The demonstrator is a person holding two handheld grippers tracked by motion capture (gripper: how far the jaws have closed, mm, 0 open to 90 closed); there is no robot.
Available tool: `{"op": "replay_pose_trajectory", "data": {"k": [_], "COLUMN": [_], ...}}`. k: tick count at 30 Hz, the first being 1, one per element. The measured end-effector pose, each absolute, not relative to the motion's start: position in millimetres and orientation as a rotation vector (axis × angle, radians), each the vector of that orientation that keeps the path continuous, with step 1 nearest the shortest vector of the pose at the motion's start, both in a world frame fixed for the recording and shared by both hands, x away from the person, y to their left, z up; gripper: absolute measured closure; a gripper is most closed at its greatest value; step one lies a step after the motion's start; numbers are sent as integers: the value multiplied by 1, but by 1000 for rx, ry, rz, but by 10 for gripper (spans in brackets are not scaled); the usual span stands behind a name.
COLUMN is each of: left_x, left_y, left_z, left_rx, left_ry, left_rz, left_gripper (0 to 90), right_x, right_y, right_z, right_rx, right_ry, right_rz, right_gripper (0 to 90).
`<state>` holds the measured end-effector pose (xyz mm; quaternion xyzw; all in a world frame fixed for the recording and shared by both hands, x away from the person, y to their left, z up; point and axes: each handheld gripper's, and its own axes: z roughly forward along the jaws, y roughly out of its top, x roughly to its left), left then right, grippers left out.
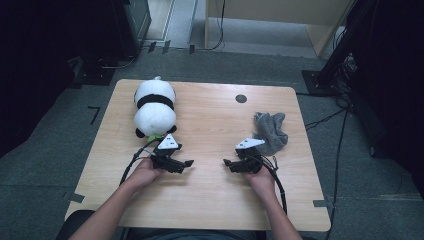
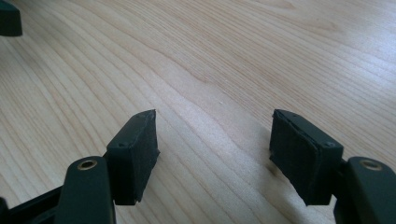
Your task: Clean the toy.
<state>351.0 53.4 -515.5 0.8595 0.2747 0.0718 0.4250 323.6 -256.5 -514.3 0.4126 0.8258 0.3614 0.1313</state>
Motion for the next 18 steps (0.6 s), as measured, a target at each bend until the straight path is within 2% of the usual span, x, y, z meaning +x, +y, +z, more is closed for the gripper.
{"op": "replay_pose_trajectory", "data": {"k": [4, 18], "left_x": [354, 354], "left_y": [50, 51], "left_z": [-517, -517], "left_rx": [2199, 2189], "left_ry": [735, 763], "left_rz": [162, 166], "left_gripper": [159, 155], "right_x": [320, 318], "right_y": [-254, -252], "right_z": [-519, -523], "right_rx": [1141, 1099], "right_ry": [2367, 2362], "right_rz": [1062, 1076], "right_gripper": [295, 222]}}
